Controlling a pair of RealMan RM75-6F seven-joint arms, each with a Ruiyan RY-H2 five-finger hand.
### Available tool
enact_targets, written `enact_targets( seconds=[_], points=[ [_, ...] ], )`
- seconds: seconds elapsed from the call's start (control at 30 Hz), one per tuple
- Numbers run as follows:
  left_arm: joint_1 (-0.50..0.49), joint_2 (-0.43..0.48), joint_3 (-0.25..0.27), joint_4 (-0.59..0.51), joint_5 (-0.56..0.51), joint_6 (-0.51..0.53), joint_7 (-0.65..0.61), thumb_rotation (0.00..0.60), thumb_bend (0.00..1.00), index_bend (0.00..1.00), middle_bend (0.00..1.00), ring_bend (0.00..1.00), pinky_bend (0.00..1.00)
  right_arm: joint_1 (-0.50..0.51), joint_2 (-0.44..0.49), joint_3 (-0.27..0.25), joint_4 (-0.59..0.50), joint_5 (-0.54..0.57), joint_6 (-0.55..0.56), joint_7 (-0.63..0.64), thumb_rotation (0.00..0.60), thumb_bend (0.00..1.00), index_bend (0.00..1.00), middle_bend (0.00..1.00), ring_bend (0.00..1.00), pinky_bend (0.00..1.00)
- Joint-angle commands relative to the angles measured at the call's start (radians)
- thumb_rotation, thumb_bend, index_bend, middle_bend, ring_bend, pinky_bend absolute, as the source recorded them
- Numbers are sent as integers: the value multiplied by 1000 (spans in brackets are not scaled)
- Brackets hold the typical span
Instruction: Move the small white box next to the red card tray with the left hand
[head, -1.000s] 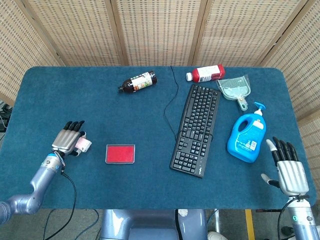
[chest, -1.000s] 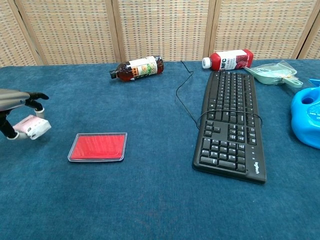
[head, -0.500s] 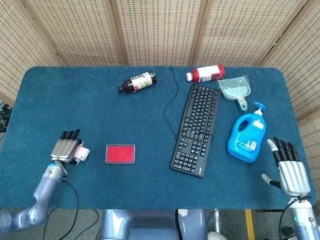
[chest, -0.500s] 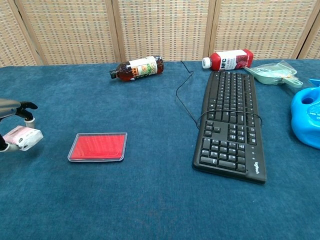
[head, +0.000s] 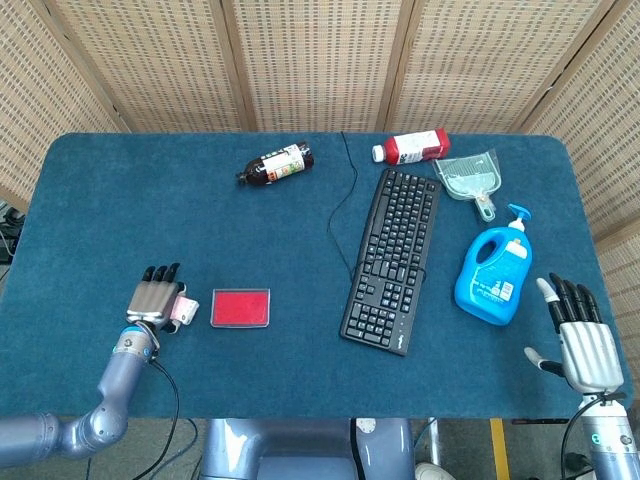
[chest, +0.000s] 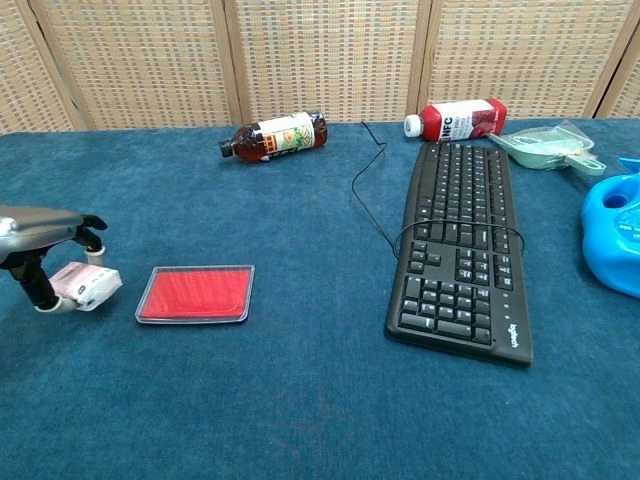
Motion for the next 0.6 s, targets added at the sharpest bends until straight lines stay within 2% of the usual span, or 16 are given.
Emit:
enact_targets(
  seconds=[0.03,0.4,0.5,0.6],
  points=[
    [-15,-18,-8,5,-24,10,12,600,336,462,0,0,0,-1,1,0,-1,-2,2,3,600,0,5,0,0,0],
    [-29,-77,-7,58,-20,18,-4,600,329,421,0,0,0,-1,4,-2,0,-8,2,11,600,0,6,0,0,0],
    [-21,-88,-6,72,6,14,-37,600,324,352,0,0,0,0,4,-2,0,-6,1,10,600,0,6,0,0,0],
    [-16,-89,-4,80,27,1,-66,600,309,228,0,0,0,0,4,-5,0,-11,0,11,600,0,6,0,0,0]
  ],
)
